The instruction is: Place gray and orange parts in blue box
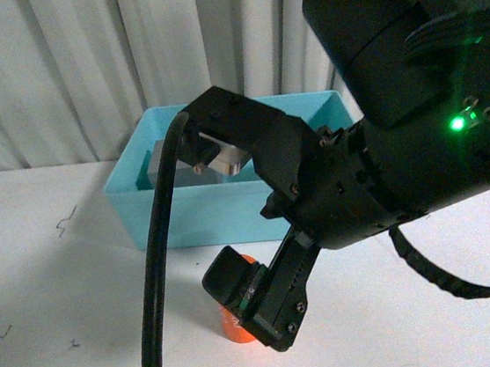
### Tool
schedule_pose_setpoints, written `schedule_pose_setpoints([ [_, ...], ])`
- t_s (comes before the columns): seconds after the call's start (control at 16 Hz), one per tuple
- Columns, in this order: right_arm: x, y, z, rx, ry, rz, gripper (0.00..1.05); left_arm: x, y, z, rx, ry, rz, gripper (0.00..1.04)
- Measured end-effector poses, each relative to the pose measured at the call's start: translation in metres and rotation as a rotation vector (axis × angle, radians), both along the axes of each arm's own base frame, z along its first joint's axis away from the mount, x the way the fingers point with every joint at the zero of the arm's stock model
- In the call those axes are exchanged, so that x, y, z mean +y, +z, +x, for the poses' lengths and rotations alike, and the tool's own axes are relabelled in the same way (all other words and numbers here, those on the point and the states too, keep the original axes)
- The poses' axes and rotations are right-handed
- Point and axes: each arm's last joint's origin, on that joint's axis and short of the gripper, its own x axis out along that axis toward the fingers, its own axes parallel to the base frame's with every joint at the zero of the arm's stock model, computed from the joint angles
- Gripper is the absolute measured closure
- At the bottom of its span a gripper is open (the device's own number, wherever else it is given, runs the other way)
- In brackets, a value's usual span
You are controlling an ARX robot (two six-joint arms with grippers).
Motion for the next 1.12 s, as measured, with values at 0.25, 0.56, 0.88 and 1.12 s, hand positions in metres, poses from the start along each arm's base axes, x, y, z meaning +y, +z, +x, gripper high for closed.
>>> schedule_pose_setpoints([
  [0.25, 0.013, -0.022, 0.013, 0.040, -0.061, 0.004, 0.06, 0.000, 0.000, 0.000, 0.000, 0.000, 0.000, 0.07],
  [0.56, 0.022, -0.041, 0.013, 0.078, -0.082, -0.008, 0.06, 0.000, 0.000, 0.000, 0.000, 0.000, 0.000, 0.07],
  [0.88, 0.028, -0.050, 0.014, 0.078, -0.111, -0.015, 0.06, 0.000, 0.000, 0.000, 0.000, 0.000, 0.000, 0.07],
  [1.12, 0.034, -0.055, 0.012, 0.085, -0.122, -0.026, 0.15, 0.000, 0.000, 0.000, 0.000, 0.000, 0.000, 0.07],
])
